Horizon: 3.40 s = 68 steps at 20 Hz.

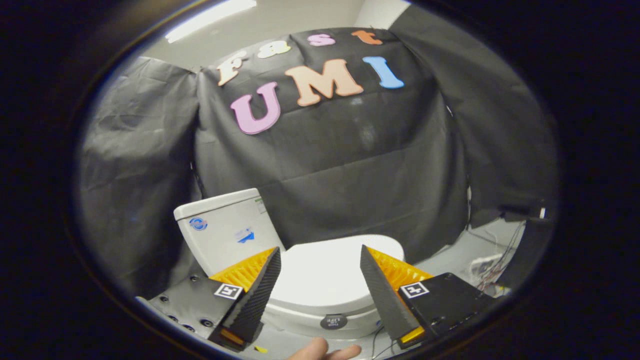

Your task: Open the toilet lid.

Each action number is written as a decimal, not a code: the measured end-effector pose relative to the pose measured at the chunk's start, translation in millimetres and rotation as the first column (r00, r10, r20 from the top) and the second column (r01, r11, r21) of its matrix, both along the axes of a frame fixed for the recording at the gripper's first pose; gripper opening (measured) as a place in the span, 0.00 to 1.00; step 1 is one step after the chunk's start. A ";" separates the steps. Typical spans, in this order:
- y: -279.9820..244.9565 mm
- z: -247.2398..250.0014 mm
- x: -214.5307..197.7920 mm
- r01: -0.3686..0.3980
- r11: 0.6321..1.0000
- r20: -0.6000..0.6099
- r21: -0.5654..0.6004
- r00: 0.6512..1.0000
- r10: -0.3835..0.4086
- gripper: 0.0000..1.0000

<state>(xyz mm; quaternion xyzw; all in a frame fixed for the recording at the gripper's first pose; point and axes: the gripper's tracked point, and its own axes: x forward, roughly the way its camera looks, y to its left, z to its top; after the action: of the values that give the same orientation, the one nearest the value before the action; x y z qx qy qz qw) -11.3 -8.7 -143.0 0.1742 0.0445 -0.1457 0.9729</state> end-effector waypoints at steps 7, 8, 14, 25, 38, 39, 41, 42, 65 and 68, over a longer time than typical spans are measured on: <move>-6.7 -81.2 -16.1 0.112 0.920 0.022 0.376 0.991 -0.130 0.99; -6.0 -96.3 -17.3 0.133 0.884 0.013 0.447 0.988 -0.155 0.99; 16.9 -167.9 -25.0 0.218 0.693 -0.093 0.687 0.972 -0.214 0.97; 21.6 -168.6 -0.1 0.089 0.548 0.056 0.832 0.968 -0.243 0.05; 16.0 -172.4 13.1 0.228 0.540 -0.071 0.810 0.953 -0.295 0.01; 17.5 -171.5 13.8 0.255 0.559 -0.093 0.789 0.949 -0.301 0.01; 18.8 -165.8 12.4 0.282 0.581 -0.115 0.763 0.945 -0.307 0.01; 19.3 -158.6 12.6 0.280 0.579 -0.105 0.766 0.943 -0.317 0.01; 51.7 -18.1 55.5 0.235 0.850 -0.067 0.472 0.971 -0.231 0.01; 57.7 -9.5 61.4 0.250 0.880 -0.098 0.403 0.968 -0.230 0.01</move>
<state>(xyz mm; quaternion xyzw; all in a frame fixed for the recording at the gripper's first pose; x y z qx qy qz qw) 50.1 49.0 -152.5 0.3761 0.0756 -0.2562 0.8872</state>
